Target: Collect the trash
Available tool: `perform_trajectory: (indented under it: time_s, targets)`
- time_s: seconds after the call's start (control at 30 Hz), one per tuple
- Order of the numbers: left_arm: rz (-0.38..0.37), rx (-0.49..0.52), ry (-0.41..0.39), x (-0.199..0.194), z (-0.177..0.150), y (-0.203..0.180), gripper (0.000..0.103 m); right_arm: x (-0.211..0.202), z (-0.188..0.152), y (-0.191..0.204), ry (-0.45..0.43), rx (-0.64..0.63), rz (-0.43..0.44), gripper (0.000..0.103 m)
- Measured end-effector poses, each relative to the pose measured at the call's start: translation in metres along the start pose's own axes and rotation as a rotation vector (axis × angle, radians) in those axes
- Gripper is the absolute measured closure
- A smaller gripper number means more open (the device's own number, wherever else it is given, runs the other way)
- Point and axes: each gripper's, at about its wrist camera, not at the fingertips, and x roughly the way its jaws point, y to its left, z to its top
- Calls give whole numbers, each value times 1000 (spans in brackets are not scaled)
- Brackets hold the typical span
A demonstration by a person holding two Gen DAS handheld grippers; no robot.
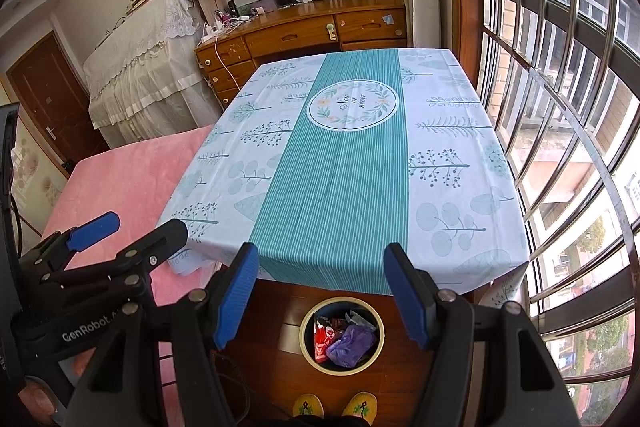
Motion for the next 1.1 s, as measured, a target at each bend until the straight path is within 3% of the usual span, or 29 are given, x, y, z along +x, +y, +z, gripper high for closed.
perform_trajectory:
  time_s: [1.1]
  targets:
    - [23, -5, 20, 5, -2, -8, 9, 3, -1, -2, 8, 1, 4, 38]
